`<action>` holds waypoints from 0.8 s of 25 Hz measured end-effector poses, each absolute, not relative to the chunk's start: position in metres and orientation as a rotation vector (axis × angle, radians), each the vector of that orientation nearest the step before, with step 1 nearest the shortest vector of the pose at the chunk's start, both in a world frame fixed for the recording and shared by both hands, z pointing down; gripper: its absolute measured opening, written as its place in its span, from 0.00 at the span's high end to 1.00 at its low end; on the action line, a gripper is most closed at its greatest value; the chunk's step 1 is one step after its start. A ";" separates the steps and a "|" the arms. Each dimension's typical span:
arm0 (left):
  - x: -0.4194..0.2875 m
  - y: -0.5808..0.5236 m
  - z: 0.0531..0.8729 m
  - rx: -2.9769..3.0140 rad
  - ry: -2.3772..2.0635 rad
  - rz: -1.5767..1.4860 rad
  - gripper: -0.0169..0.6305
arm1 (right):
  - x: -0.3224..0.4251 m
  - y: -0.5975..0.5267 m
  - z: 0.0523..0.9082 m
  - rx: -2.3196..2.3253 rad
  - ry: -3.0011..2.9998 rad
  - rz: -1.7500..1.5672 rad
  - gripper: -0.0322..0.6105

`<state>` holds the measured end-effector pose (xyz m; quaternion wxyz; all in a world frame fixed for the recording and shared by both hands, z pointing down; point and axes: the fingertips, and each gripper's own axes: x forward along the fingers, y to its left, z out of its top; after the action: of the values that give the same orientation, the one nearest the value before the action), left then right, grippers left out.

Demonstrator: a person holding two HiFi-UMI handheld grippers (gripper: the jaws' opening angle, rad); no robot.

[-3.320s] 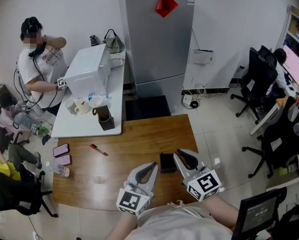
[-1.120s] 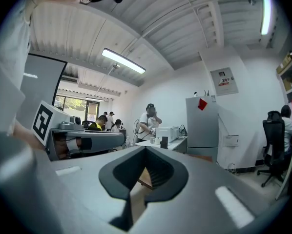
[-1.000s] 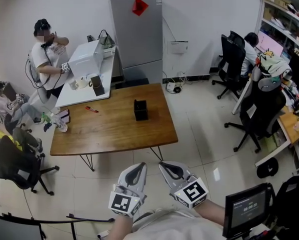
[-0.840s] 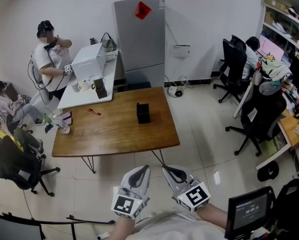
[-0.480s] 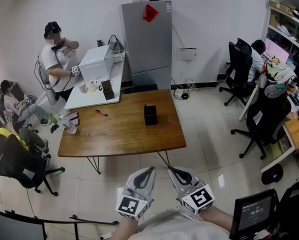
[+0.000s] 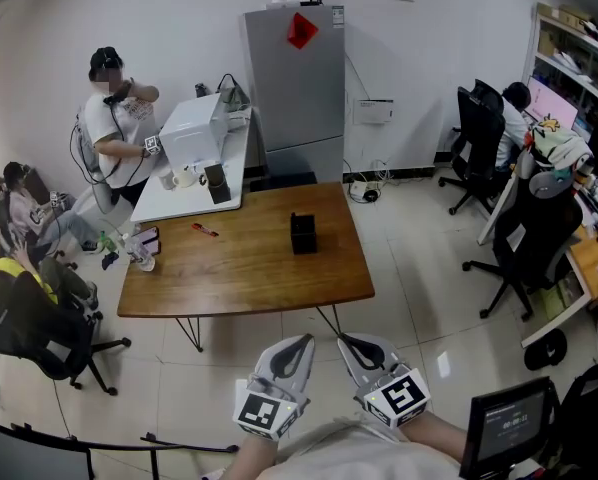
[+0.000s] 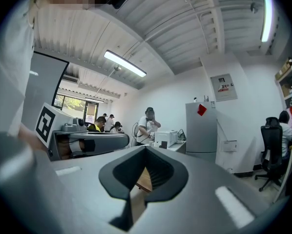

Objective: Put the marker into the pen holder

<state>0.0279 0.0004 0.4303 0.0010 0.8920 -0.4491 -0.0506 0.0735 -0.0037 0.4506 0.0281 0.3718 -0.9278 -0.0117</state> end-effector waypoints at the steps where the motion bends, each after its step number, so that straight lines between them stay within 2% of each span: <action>1: 0.027 0.000 0.431 2.801 -1.411 -0.157 0.95 | 0.072 -0.004 0.450 1.150 -2.863 -0.045 0.95; 20: -0.002 -0.015 0.439 2.767 -1.446 -0.144 0.95 | 0.045 -0.015 0.453 1.132 -2.852 -0.038 0.95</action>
<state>-0.0018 -0.0154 0.4389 0.0084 0.8853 -0.4626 -0.0461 0.0448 -0.0151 0.4528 0.0364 0.3686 -0.9288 -0.0125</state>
